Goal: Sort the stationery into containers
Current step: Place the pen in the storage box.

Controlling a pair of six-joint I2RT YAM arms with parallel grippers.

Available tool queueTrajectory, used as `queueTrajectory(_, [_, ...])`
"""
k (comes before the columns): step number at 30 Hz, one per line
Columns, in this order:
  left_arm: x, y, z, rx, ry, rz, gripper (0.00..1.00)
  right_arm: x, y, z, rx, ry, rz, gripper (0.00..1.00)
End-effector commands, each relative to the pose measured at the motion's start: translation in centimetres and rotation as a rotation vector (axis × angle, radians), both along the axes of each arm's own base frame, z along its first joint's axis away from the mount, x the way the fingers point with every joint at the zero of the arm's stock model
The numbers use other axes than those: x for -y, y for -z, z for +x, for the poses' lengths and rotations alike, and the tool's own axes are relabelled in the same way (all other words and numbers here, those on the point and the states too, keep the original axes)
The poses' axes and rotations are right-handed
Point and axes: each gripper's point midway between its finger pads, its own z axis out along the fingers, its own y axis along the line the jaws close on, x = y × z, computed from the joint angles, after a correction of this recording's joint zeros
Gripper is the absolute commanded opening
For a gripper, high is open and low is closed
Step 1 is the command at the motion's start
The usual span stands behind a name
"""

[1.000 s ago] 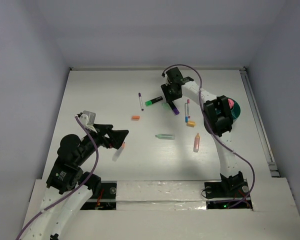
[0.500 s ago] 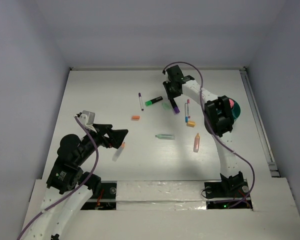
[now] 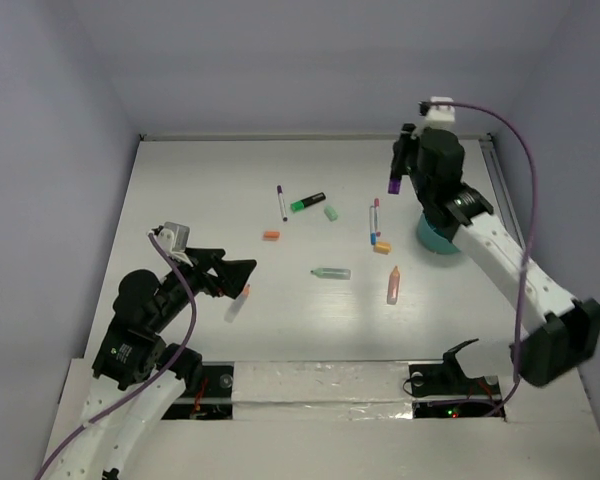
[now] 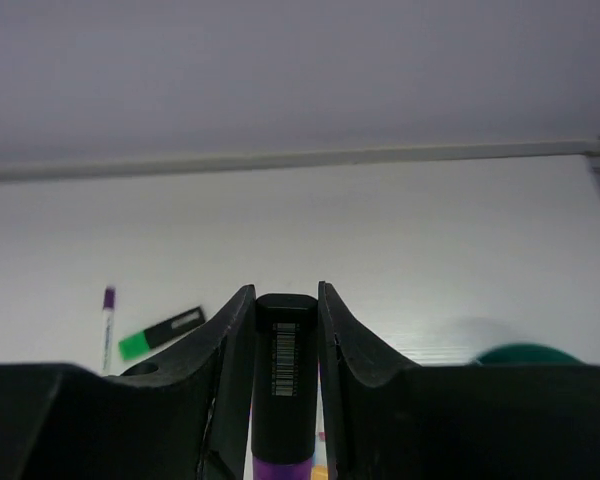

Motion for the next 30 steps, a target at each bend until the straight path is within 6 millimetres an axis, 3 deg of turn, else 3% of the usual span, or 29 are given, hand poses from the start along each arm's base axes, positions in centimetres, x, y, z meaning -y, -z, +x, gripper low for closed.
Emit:
queueTrajectory(1, [0.3, -1.4, -0.3, 0.061, 0.023, -0.02, 0.99, 5.8, -0.2, -2.4, 0.11, 0.27, 0.066, 0.11])
queueTrajectory(2, [0.3, -1.4, -0.3, 0.062, 0.023, -0.022, 0.99, 8.0, -1.9, -4.2, 0.176, 0.36, 0.097, 0.11])
queueTrajectory(3, [0.4, -1.4, -0.5, 0.064, 0.03, -0.022, 0.99, 9.6, 0.4, -5.1, 0.157, 0.417, 0.08, 0.12])
queueTrajectory(5, [0.4, -1.5, -0.5, 0.067, 0.03, -0.023, 0.99, 12.5, -0.4, -7.1, 0.233, 0.527, 0.132, 0.12])
queueTrajectory(6, [0.6, -1.5, -0.6, 0.064, 0.039, -0.022, 0.99, 13.6, 0.8, -7.6, 0.241, 0.577, 0.14, 0.12])
queueTrajectory(12, [0.9, -1.5, -0.9, 0.064, 0.058, -0.024, 0.99, 17.5, 2.3, -9.9, 0.321, 0.761, 0.164, 0.11])
queueTrajectory(21, [1.2, -1.4, -1.1, 0.064, 0.072, -0.023, 0.99, 22.1, 5.6, -10.9, 0.342, 0.934, 0.118, 0.11])
queueTrajectory(30, [1.3, -1.4, -1.2, 0.058, 0.076, -0.022, 0.99, 23.2, 8.4, -10.3, 0.309, 0.99, 0.117, 0.12])
